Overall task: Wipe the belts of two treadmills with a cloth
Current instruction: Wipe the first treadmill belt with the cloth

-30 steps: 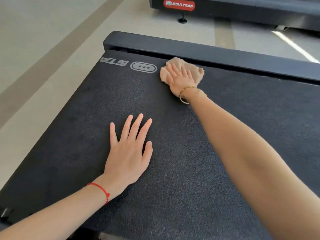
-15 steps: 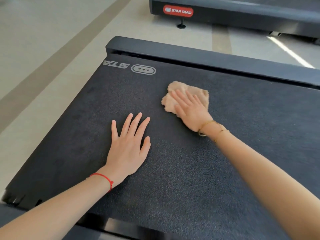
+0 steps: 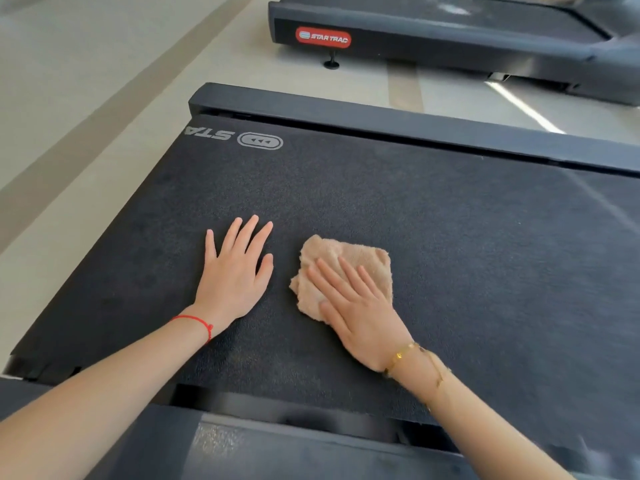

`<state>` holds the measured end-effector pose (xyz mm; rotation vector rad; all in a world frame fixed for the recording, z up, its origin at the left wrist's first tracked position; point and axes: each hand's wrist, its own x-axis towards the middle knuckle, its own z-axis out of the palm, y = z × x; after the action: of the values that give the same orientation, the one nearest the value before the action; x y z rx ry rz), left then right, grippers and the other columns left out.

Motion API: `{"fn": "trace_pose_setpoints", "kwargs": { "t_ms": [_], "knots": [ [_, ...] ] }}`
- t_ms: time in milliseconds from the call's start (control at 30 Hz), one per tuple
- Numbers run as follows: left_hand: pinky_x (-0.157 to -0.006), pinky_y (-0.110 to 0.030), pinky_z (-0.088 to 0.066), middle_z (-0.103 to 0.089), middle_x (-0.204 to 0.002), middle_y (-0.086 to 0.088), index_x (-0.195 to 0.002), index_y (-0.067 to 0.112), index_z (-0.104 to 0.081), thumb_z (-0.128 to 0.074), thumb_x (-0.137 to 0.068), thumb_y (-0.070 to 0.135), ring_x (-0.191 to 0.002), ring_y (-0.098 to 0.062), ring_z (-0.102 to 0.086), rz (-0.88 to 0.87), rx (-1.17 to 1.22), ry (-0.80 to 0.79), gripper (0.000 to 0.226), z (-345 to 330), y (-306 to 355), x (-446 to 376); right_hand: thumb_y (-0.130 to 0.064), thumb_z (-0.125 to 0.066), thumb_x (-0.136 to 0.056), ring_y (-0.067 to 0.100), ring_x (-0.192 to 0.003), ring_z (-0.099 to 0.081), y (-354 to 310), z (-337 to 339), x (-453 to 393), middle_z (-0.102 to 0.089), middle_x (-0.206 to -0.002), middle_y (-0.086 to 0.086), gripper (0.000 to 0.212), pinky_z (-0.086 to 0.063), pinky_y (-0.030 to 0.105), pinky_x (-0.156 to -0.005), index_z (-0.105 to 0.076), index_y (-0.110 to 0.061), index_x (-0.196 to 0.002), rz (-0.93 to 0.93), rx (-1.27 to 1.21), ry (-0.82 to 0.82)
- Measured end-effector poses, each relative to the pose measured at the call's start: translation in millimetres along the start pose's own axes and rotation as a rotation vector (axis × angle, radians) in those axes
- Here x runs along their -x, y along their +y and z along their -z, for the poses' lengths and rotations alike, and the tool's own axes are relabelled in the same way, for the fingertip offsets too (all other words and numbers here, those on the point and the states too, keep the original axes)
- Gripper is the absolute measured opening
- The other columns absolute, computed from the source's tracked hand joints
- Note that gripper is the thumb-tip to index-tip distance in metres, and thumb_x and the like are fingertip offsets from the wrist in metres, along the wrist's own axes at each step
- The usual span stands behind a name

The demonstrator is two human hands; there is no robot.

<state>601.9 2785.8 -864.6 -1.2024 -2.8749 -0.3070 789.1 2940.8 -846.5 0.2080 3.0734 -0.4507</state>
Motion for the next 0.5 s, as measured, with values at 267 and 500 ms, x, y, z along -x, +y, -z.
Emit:
{"fn": "trace_pose_setpoints", "kwargs": {
  "t_ms": [267, 500],
  "knots": [
    [-0.123, -0.053, -0.004, -0.012, -0.166, 0.002, -0.158, 0.026, -0.016, -0.029, -0.104, 0.042, -0.154, -0.020, -0.005, -0.010, 0.028, -0.005, 0.058, 2.6, -1.9, 21.5, -0.039, -0.015, -0.107, 0.019, -0.152, 0.011, 76.5, 24.3, 1.4, 0.010, -0.162, -0.017, 0.052, 0.011, 0.035, -0.120, 0.001, -0.038, -0.156, -0.340, 0.029, 0.056],
    [-0.123, -0.052, -0.006, -0.013, -0.166, 0.002, -0.158, 0.027, -0.016, -0.030, -0.103, 0.041, -0.154, -0.019, -0.005, -0.024, 0.018, 0.002, 0.058, 2.3, -4.9, 40.8, -0.035, -0.014, -0.107, 0.024, -0.151, 0.015, 22.0, 7.1, -18.6, 0.008, -0.165, -0.009, 0.052, 0.010, 0.044, -0.122, 0.000, -0.032, -0.157, -0.279, 0.023, 0.003]
  ]
}}
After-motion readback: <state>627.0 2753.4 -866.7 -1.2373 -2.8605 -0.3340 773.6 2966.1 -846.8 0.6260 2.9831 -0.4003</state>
